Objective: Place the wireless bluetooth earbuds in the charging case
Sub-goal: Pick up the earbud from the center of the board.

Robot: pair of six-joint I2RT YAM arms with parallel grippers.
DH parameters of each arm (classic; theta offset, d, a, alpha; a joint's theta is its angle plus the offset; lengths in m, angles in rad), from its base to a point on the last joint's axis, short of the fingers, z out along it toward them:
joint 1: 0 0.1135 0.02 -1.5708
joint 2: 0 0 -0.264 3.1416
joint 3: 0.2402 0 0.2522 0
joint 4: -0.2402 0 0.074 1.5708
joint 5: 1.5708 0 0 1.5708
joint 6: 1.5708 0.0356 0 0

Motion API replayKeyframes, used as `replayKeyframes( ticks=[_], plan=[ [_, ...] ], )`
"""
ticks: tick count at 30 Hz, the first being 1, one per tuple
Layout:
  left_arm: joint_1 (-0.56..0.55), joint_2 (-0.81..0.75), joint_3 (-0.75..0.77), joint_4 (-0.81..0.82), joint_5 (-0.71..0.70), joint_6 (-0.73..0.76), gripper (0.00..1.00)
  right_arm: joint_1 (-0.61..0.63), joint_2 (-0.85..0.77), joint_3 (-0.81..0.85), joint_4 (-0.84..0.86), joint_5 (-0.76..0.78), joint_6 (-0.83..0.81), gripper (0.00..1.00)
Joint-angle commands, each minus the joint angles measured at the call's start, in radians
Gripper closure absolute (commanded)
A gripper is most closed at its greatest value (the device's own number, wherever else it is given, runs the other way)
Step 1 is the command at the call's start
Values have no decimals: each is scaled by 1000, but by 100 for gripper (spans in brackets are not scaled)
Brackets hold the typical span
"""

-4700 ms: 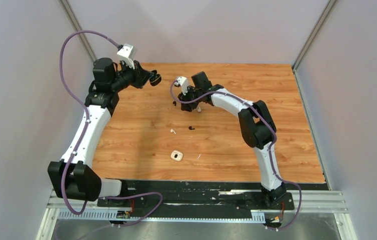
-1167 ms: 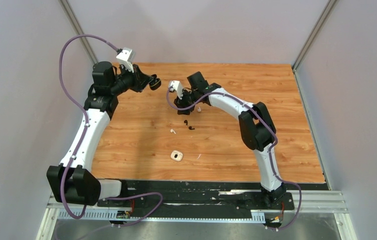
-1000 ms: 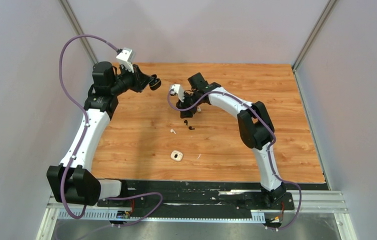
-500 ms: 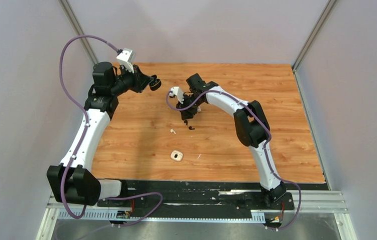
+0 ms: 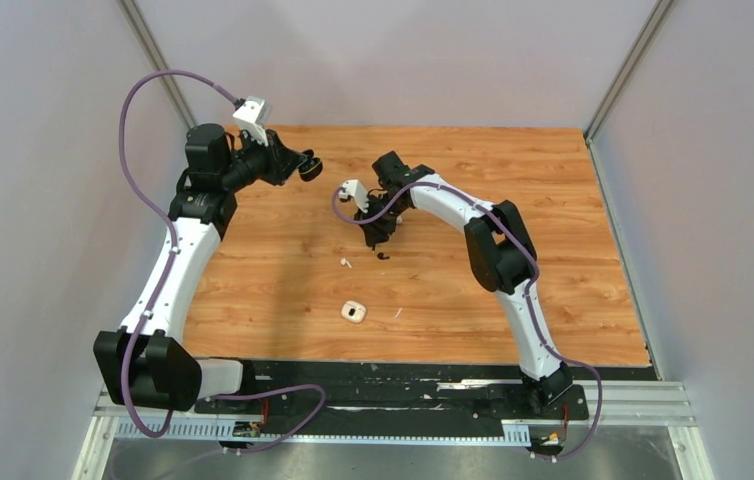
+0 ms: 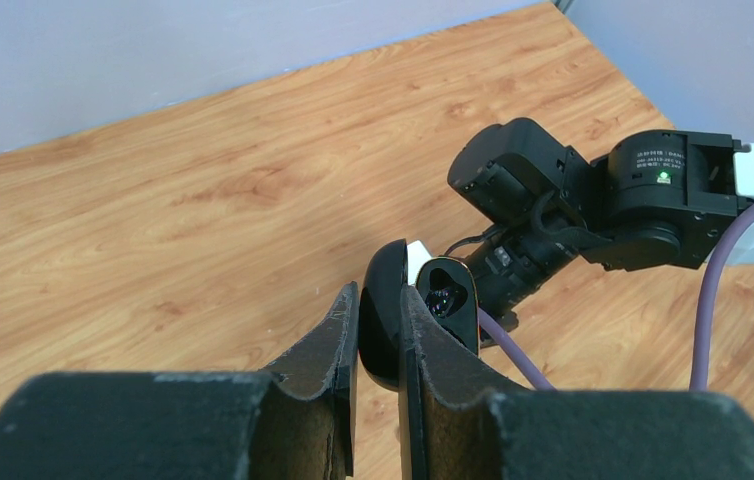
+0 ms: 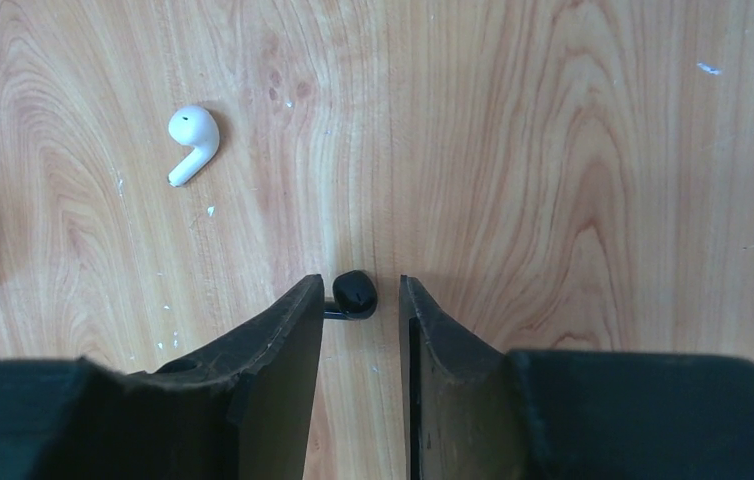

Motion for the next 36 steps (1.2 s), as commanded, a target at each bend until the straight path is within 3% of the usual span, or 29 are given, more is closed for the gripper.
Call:
replayKeyframes(
  ticks=[1, 23, 29, 36],
  plan=[
    [6, -6, -1, 47, 2, -5, 100, 6, 6, 40, -12, -24, -28, 68],
    [6, 6, 4, 47, 9, -5, 100, 12, 36, 64, -12, 24, -24, 80],
    [6, 16, 10, 47, 12, -8, 100, 14, 31, 70, 10, 58, 33, 66],
    [5, 18, 6, 50, 13, -11, 100, 18, 21, 68, 45, 114, 122, 73]
  ],
)
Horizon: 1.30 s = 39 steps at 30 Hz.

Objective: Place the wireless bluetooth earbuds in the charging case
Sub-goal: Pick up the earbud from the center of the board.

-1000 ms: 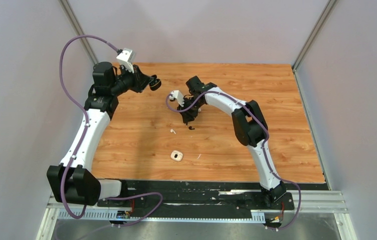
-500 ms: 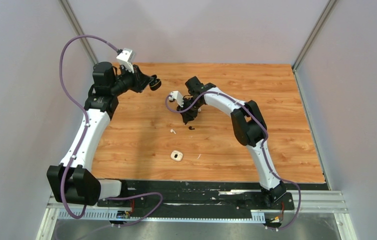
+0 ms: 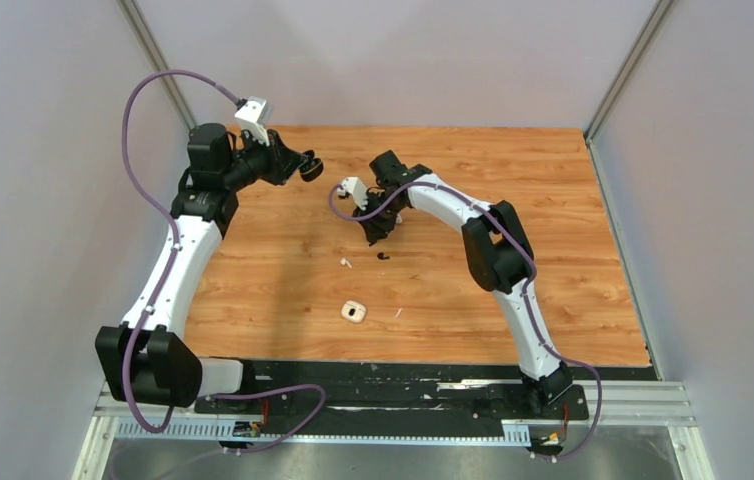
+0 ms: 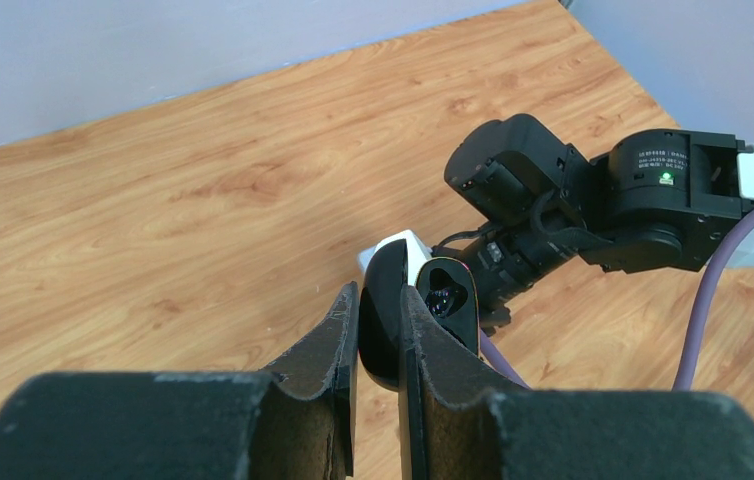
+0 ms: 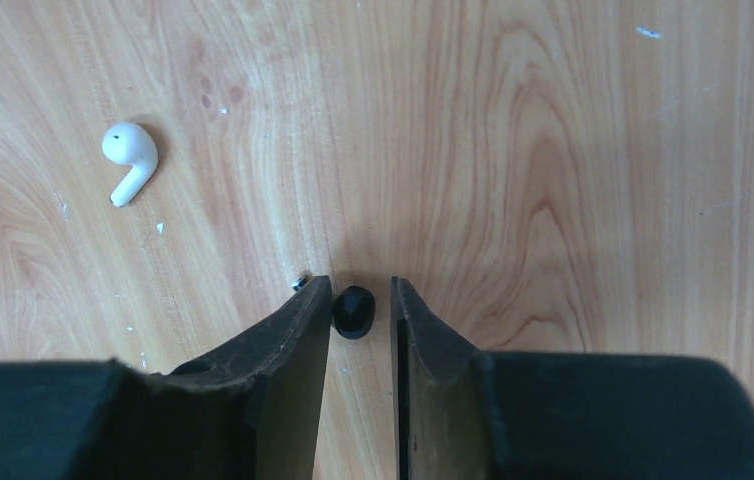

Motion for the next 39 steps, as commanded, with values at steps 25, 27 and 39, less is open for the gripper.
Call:
replayKeyframes(
  ticks=[25, 27, 39],
  plan=[
    [6, 5, -6, 58, 11, -28, 100, 45, -110, -99, 136, 294, 518, 54],
    [6, 4, -10, 61, 11, -30, 100, 47, -119, -112, 136, 301, 533, 58],
    [5, 1, -20, 67, 9, -32, 100, 58, -129, -139, 111, 296, 597, 69]
  ],
)
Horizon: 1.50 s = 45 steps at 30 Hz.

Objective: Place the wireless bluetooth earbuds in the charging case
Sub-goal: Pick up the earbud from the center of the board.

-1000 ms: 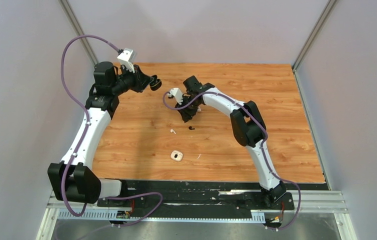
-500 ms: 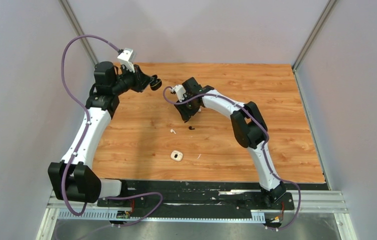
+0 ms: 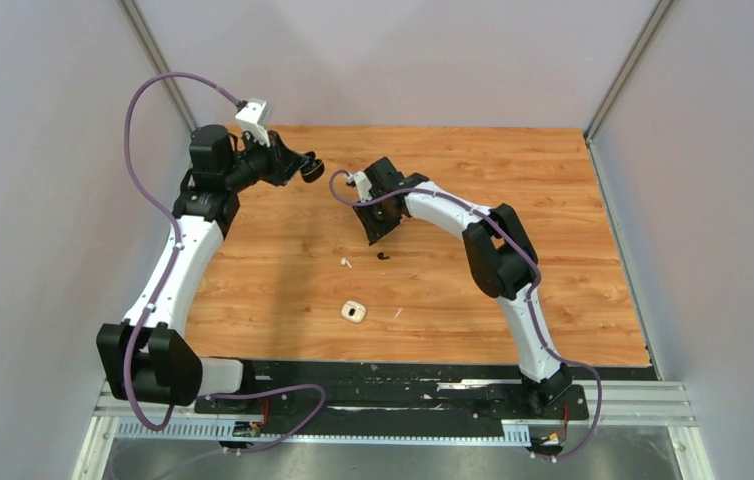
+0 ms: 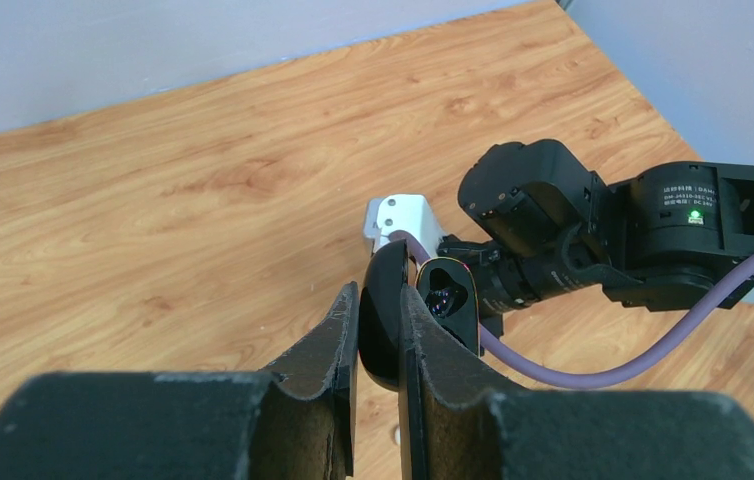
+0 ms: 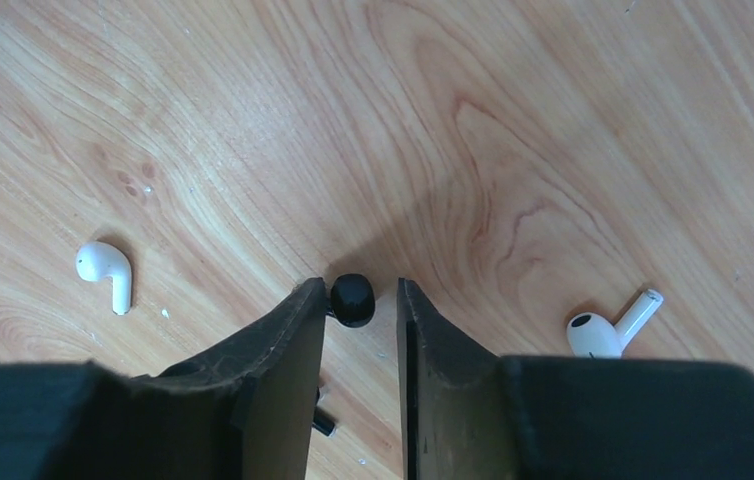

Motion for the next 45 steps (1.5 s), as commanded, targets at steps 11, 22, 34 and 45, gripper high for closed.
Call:
replayKeyframes(
  ticks=[11, 22, 34, 45],
  plan=[
    [6, 1, -3, 43, 8, -9, 100, 14, -55, -36, 11, -4, -2, 96],
    [-1, 82, 35, 13, 10, 54, 100, -63, -301, -93, 160, -104, -176, 100],
    [-108, 216, 234, -84, 123, 101, 100, -114, -800, -529, 892, -321, -521, 100],
    [-173, 259, 309, -25, 314, 61, 100, -109, -832, -580, 991, -551, -834, 100]
  ],
)
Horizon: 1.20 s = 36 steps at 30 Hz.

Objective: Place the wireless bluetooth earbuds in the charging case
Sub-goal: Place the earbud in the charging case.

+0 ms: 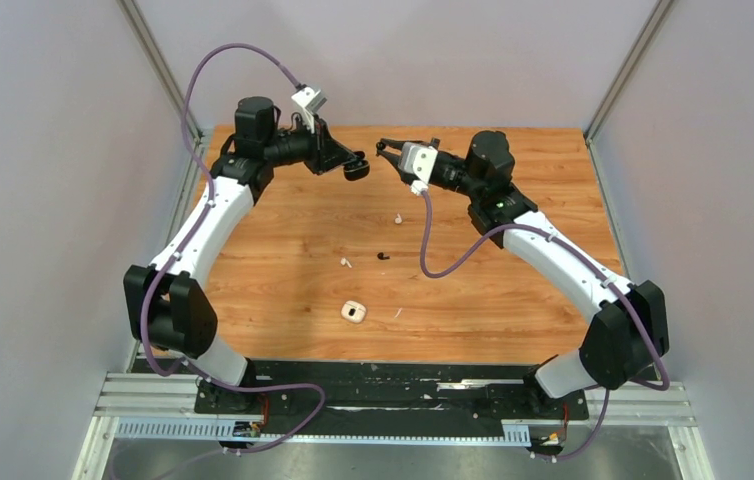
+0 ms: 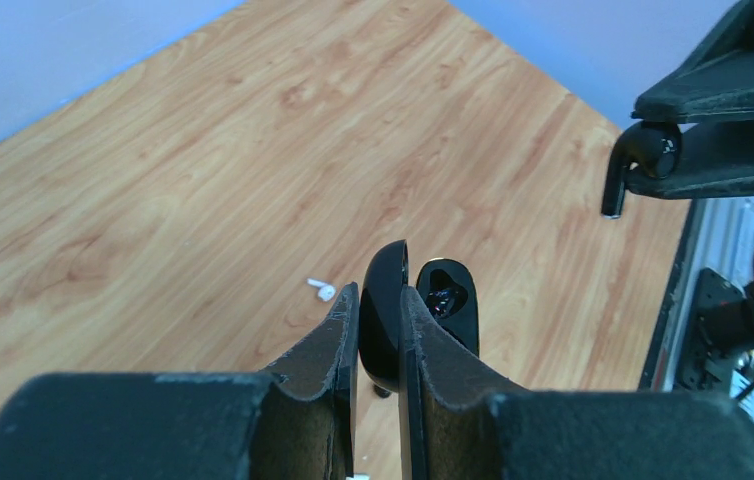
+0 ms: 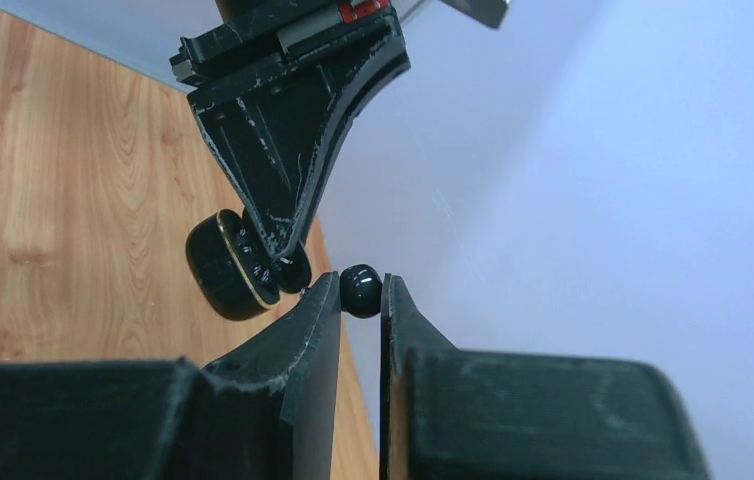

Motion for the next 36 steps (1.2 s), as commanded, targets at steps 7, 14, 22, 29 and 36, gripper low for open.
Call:
replayKeyframes(
  ticks=[7, 14, 22, 29, 36],
  plan=[
    [-49, -34, 43, 15, 106, 42, 100, 16, -5, 35, -14, -157, -238, 100],
    [-65, -58, 37, 14, 62, 61, 100, 20, -2, 48, -152, -195, -317, 100],
    [-77, -67, 47, -8, 42, 96, 100, 38, 19, 62, -196, -132, -357, 100],
    [-82, -72, 51, -15, 49, 104, 100, 49, 30, 67, -220, -90, -408, 100],
    [-84, -73, 50, -23, 40, 125, 100, 49, 28, 67, -230, -57, -425, 100]
  ],
)
